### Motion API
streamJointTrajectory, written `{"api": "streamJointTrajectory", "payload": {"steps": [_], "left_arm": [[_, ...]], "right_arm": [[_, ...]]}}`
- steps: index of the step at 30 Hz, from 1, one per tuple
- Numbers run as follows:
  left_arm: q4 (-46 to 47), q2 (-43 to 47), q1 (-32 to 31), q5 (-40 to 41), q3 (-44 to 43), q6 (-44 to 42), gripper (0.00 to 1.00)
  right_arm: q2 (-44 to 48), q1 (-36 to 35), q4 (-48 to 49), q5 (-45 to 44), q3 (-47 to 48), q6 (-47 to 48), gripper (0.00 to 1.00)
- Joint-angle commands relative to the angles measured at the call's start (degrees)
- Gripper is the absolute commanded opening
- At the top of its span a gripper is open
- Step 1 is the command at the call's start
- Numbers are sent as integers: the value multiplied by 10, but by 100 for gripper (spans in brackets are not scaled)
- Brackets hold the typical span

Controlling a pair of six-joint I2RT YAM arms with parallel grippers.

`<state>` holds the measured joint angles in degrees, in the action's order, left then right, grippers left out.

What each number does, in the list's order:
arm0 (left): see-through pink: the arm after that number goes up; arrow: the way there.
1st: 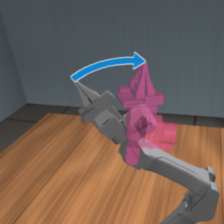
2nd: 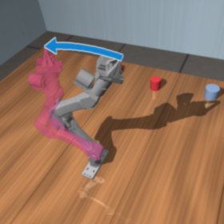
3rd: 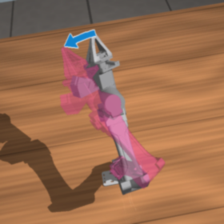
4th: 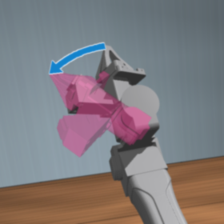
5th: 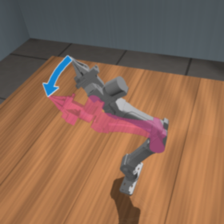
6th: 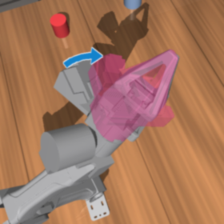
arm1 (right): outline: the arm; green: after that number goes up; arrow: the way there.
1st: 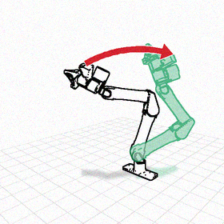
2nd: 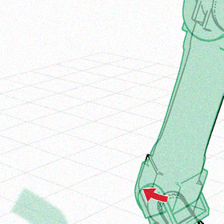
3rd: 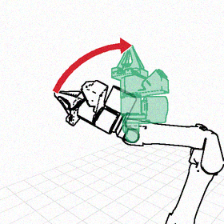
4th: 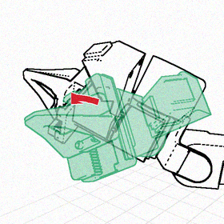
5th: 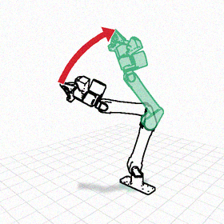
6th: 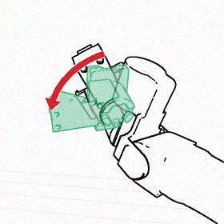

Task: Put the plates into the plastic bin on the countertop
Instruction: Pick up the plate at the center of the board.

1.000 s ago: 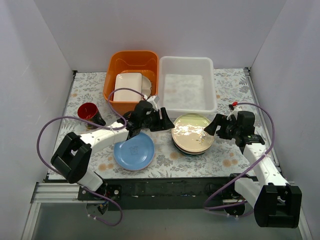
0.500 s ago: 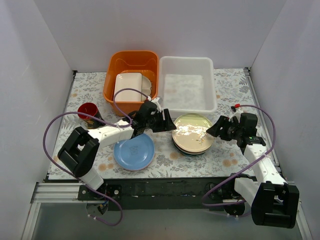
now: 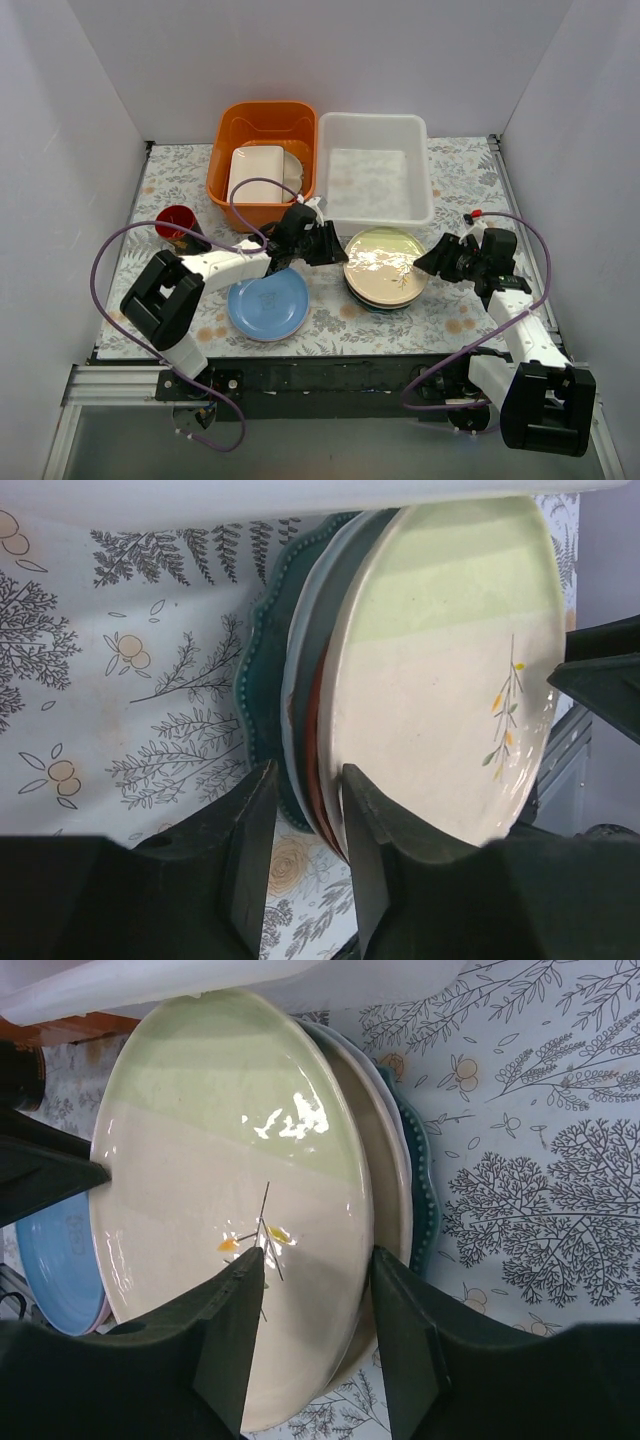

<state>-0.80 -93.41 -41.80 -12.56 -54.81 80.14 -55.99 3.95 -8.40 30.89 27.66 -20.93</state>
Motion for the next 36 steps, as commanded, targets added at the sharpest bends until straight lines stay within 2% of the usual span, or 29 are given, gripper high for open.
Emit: {"api": "streamJointTrajectory", "payload": {"steps": [1, 4, 5, 9, 18, 36], "left_arm": [[4, -11, -4, 5, -12, 1, 26], [4, -20, -4, 6, -14, 5, 17], [4, -23, -4, 4, -15, 7, 11], [4, -29, -5, 3, -16, 11, 6], [4, -38, -5, 3, -17, 8, 4], [4, -49, -14, 1, -25, 10, 2]], "right_arm": [[3, 4, 34, 41, -12, -17, 54], [4, 9, 37, 46, -16, -20, 53], [5, 10, 36, 48, -17, -21, 52], [16, 13, 59, 71, -30, -33, 50], [46, 22, 114, 121, -45, -60, 41], [52, 25, 219, 215, -80, -104, 39]]}}
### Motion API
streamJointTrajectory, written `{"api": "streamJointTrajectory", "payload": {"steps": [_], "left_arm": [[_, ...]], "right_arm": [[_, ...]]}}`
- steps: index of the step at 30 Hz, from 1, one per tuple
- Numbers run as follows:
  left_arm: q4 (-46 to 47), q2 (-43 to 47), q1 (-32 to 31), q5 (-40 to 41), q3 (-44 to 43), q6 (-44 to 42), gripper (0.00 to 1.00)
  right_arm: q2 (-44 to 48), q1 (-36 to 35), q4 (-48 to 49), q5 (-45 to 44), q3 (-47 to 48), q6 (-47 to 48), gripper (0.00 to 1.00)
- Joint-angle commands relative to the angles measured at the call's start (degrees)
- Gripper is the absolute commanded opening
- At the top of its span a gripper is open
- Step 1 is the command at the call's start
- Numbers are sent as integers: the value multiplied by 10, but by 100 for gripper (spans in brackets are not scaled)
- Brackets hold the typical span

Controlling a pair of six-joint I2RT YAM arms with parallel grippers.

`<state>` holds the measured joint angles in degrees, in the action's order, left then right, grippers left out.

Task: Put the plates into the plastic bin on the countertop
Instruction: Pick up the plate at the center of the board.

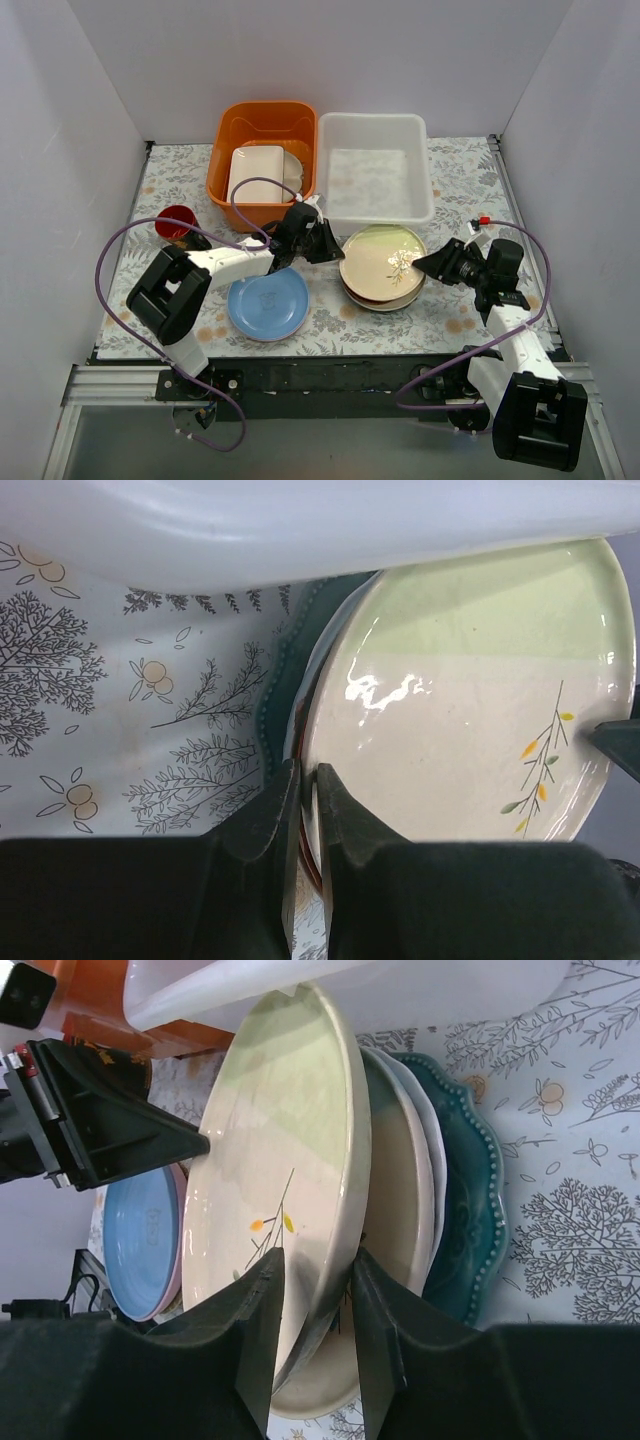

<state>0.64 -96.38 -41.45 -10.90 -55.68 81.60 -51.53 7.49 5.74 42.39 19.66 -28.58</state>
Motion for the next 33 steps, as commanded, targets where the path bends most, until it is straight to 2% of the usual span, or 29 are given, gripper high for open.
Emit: {"api": "streamJointTrajectory", "payload": {"steps": [1, 10, 21, 22, 25, 26, 33], "left_arm": [[-10, -21, -19, -15, -17, -5, 2], [-11, -30, -25, -13, -23, -5, 0], [-19, -16, -30, -5, -30, -7, 1], [-17, -17, -31, -5, -29, -7, 1], [-18, -18, -34, -6, -31, -6, 1], [-19, -17, -35, -5, -31, -6, 1], [-20, -7, -37, -1, -25, -8, 9]], "right_arm": [[6, -11, 85, 104, -1, -29, 39], [6, -11, 109, 121, -9, -43, 39], [-16, -11, 192, 159, -38, -90, 38], [-16, -11, 197, 160, -38, -91, 36], [-17, -11, 192, 158, -35, -92, 14], [-18, -11, 187, 154, -33, -91, 2], [-16, -9, 100, 114, -12, -57, 1]]}}
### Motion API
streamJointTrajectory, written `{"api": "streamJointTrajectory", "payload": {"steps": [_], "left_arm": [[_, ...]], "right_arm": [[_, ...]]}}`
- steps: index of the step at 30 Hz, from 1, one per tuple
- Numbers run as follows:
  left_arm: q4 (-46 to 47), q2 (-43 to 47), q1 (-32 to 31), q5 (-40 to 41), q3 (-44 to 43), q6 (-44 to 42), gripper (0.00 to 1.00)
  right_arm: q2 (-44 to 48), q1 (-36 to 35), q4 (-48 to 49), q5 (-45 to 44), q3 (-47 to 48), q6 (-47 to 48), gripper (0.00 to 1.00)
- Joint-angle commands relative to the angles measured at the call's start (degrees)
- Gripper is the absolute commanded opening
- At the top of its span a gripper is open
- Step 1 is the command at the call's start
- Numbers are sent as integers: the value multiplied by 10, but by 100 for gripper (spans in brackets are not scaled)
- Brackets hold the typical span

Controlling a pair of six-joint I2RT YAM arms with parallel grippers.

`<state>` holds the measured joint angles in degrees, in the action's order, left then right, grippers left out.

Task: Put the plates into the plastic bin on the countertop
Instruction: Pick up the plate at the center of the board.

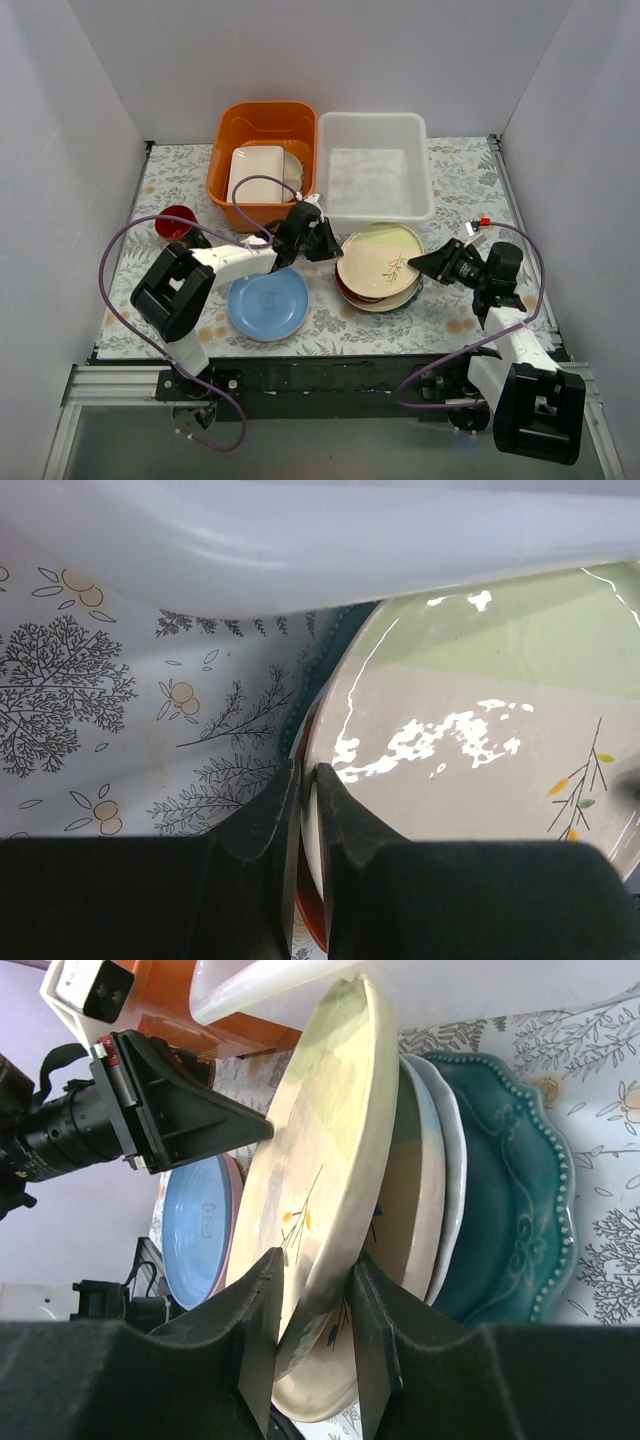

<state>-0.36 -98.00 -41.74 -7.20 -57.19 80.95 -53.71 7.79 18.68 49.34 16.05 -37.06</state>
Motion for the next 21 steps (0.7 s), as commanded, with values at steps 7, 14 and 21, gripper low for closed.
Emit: {"api": "streamJointTrajectory", "payload": {"steps": [7, 14, 21], "left_arm": [[-15, 19, -38, -34, -5, -4, 26], [-17, 25, -41, -33, 0, -4, 46], [-23, 38, -43, -26, 6, -6, 57]], "right_arm": [[13, -8, -150, 12, 68, 69, 1], [25, -1, -214, -4, 89, 92, 1], [33, 6, -245, -7, 93, 102, 1]]}}
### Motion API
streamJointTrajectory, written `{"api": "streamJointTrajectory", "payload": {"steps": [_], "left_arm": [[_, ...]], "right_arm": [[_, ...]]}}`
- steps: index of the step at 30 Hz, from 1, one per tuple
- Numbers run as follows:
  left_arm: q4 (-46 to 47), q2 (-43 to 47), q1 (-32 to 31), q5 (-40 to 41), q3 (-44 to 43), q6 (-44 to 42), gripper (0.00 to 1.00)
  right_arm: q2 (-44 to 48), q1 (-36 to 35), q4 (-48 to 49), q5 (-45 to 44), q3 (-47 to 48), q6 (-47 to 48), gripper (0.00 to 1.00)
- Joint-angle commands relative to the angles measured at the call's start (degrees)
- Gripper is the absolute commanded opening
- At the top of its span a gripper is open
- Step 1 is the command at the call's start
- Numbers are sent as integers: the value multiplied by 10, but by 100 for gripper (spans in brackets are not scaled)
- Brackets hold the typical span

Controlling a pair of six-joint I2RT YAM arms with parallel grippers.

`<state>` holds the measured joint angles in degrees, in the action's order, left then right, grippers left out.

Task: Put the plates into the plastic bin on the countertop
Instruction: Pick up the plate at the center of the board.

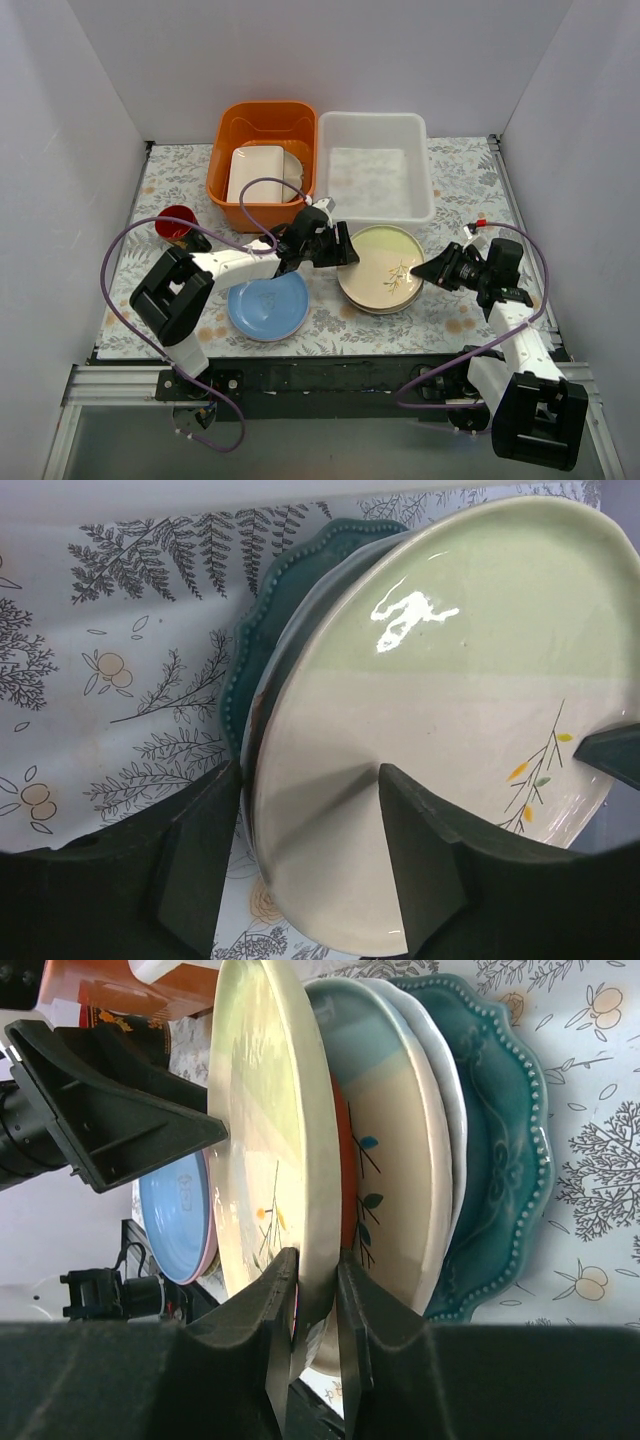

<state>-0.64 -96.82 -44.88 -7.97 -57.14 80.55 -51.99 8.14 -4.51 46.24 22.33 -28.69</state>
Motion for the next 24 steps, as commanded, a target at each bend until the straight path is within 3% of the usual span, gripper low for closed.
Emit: {"api": "streamJointTrajectory", "payload": {"steps": [1, 24], "left_arm": [[-20, 28, -12, -15, 7, -3, 60], [-18, 92, -12, 11, 27, -3, 80]], "right_arm": [[16, 4, -17, 23, 32, 20, 1], [22, 21, -33, 54, 45, 21, 1]]}}
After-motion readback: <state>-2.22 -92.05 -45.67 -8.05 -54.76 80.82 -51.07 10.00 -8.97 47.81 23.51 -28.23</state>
